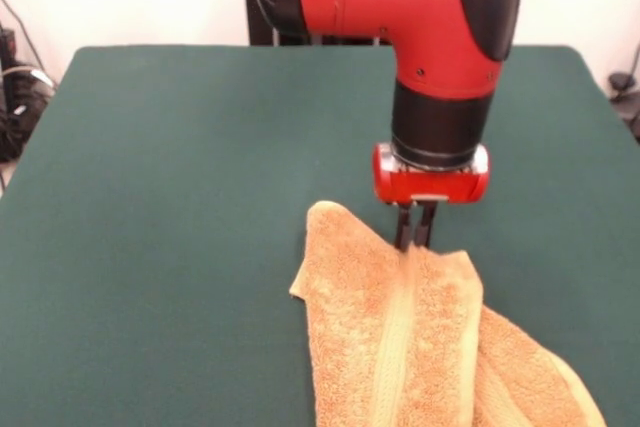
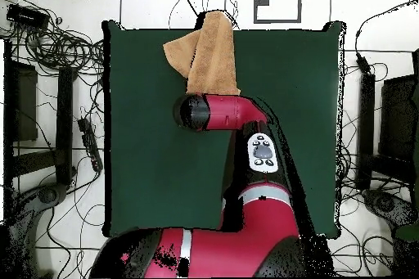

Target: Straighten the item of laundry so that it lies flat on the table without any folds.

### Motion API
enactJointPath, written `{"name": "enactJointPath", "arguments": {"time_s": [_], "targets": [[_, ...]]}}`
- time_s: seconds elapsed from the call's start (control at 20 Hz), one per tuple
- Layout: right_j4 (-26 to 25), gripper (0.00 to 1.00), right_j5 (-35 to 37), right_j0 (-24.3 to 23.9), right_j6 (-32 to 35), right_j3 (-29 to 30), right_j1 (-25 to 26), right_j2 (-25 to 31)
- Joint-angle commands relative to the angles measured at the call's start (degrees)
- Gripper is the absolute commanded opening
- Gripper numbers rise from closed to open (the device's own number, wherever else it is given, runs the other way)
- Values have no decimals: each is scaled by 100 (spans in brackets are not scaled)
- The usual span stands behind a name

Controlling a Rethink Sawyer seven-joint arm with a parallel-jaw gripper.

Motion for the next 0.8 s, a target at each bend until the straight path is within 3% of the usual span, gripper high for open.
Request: {"name": "enactJointPath", "arguments": {"time_s": [0.05, 0.4, 0.6, 0.8], "targets": [[179, 0, 1321, -437, 78, 605, -1353, 197], [-86, 0, 2266, -289, 228, 1201, -2210, -457], [50, 0, 1924, -291, 575, 2020, -2630, -553], [92, 0, 1626, -101, 1017, 2487, -2821, -772]]}}
